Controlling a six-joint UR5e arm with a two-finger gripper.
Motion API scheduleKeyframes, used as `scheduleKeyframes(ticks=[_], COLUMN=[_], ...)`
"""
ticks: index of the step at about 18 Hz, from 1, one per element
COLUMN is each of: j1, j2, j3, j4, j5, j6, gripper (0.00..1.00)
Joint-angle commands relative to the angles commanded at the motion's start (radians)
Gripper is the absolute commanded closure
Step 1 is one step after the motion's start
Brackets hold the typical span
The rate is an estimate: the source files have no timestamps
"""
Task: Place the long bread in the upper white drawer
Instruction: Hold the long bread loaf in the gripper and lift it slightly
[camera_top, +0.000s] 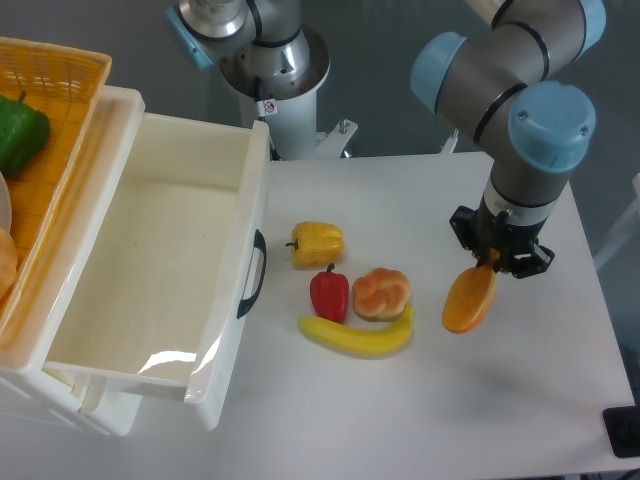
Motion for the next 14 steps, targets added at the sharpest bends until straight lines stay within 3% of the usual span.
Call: scheduleKeyframes(ticks=[14], j1=[0.008], j2=[0.06], j3=[-0.011], j4=[-0.008], j5=[-0.035], j6=[-0.014], gripper=[1.0])
